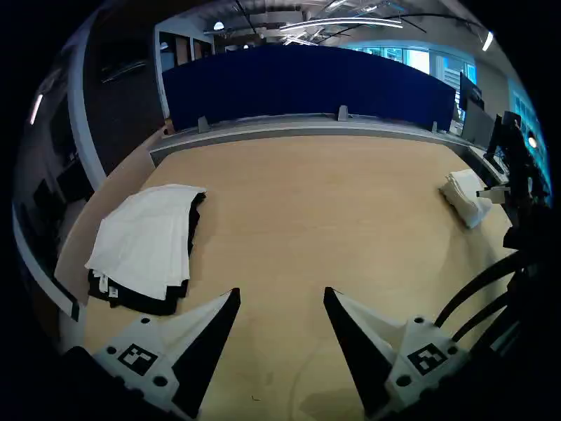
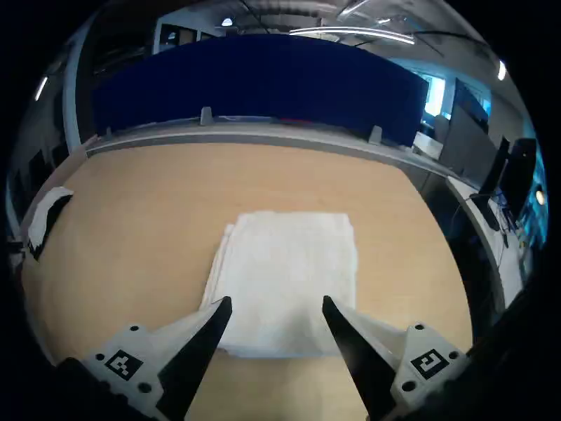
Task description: Fold towel
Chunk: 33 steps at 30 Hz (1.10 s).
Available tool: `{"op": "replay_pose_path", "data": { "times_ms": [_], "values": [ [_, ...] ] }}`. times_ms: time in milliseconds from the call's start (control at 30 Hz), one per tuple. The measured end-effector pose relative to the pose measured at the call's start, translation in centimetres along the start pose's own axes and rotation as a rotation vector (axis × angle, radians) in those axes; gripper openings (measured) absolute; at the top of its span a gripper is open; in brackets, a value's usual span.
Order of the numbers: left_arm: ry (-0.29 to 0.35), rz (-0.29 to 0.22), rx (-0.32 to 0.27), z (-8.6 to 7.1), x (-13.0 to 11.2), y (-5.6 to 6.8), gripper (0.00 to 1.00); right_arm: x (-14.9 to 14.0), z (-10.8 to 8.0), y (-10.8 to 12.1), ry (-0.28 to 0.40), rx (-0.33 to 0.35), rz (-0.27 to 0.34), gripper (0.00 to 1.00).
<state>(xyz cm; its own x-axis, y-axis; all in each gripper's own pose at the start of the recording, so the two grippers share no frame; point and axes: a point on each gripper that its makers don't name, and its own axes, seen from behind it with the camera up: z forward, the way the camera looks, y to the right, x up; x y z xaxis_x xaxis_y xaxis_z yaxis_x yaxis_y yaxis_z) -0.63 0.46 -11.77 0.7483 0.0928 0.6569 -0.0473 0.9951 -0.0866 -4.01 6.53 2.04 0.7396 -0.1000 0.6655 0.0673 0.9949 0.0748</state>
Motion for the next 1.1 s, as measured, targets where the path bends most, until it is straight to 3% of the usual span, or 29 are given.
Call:
{"op": "replay_pose_path", "data": {
  "times_ms": [200,467,867,1100],
  "values": [
    [-0.002,0.0,0.004,0.2,-0.1,-0.1,0.88,3.0,1.7,1.0,0.024,-0.006,0.014,1.0],
    [-0.012,-0.002,0.015,0.5,-0.3,-0.5,0.88,4.9,4.7,1.4,0.01,-0.007,-0.01,1.0],
    [-0.023,-0.006,0.03,1.1,-0.5,-1.1,0.88,4.5,7.9,1.9,-0.025,-0.015,0.002,1.0],
    [-0.024,-0.008,0.032,1.2,-0.5,-1.2,0.88,4.6,8.5,2.0,-0.034,-0.014,-0.008,1.0]
  ]
}}
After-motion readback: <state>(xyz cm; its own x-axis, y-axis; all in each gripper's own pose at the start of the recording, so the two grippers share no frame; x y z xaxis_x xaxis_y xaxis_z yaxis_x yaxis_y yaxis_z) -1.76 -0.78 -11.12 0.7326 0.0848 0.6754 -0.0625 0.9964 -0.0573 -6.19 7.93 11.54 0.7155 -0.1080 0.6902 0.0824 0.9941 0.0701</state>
